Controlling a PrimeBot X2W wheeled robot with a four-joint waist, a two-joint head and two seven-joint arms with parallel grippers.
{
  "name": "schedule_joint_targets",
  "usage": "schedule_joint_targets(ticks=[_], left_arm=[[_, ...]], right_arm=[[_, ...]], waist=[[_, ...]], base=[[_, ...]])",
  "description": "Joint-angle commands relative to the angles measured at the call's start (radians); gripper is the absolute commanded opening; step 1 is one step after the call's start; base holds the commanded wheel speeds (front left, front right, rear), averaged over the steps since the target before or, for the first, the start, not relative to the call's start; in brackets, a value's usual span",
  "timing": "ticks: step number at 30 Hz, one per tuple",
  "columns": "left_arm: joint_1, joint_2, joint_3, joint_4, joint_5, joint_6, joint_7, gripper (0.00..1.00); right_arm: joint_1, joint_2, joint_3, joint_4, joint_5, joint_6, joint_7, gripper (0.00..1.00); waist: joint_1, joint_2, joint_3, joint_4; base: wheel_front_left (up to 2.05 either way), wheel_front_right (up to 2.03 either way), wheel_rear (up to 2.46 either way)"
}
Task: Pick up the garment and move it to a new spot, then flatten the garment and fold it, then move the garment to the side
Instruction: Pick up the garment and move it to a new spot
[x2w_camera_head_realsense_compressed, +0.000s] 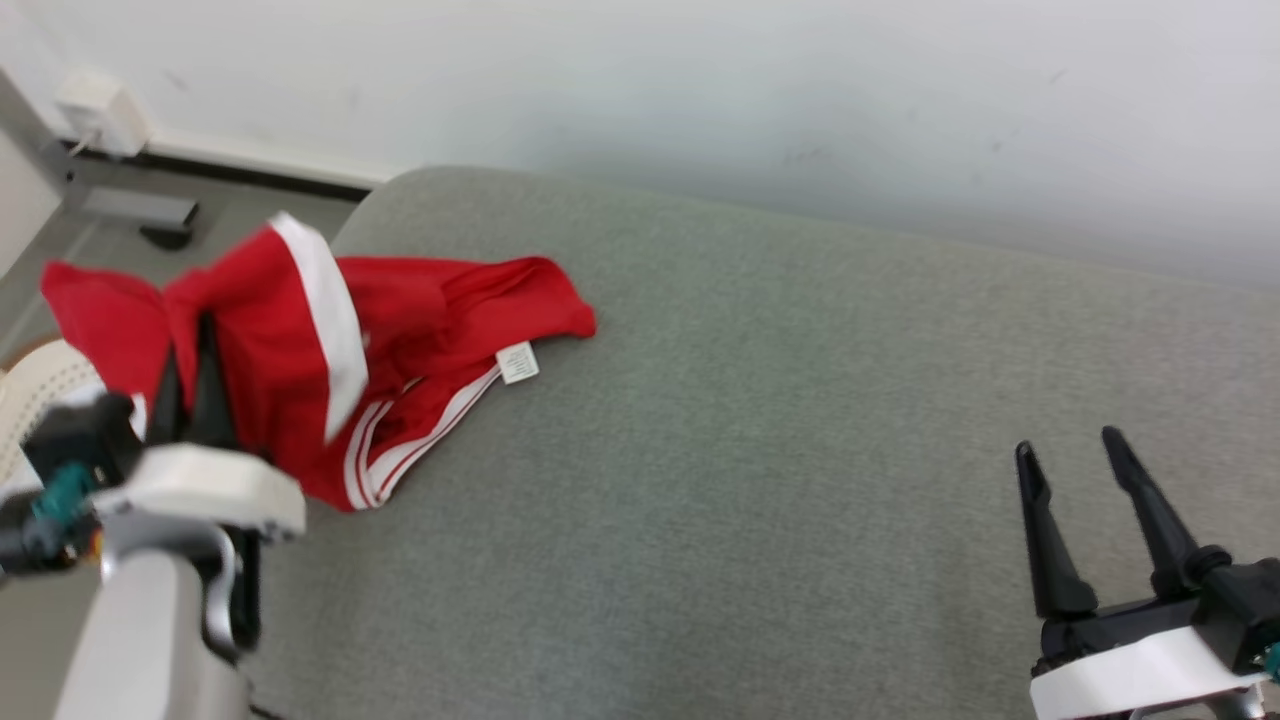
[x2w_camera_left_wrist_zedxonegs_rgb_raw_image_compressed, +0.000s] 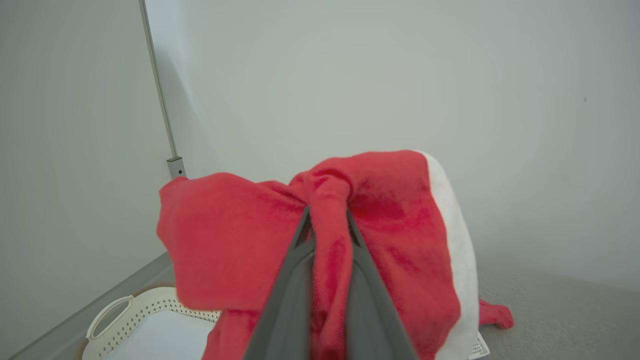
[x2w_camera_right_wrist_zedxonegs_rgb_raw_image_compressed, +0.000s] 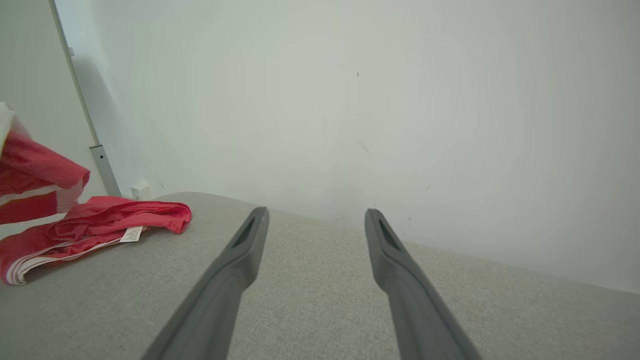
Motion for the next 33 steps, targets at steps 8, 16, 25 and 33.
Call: schedule_joint_targets(ticks=[8,16,25,33], left_arm=[[0.206,-0.064,-0.077,-0.280,0.010,0.000,0.114,0.00],[0.114,-0.136,-0.263,-0.295,0.019,-0.051,0.184,0.00],[0.040,-0.155,-0.478,-0.111,-0.023,-0.080,0.184,0.00],[0.037,-0.157,-0.630,-0.011,-0.083,-0.045,0.089,1.00]], right_arm=[[0.017,0.019,0.014,0.005,0.015,-0.002,-0.013,1.00],[-0.029,0.028,0.025,0.020,0.034,-0.002,-0.037,1.00],[-0.051,0.032,0.020,0.078,0.066,-0.002,-0.092,1.00],[-0.054,0.033,0.001,0.113,0.082,-0.002,-0.120,1.00]], waist=[[0.0002,0.0000,-0.043,-0.148],[0.0002,0.0000,0.040,-0.346],[0.0002,0.0000,0.117,-0.510],[0.0002,0.0000,0.116,-0.496]], base=[[0.00,0.00,0.00],[0.00,0.00,0.00],[0.00,0.00,0.00],[0.00,0.00,0.00]])
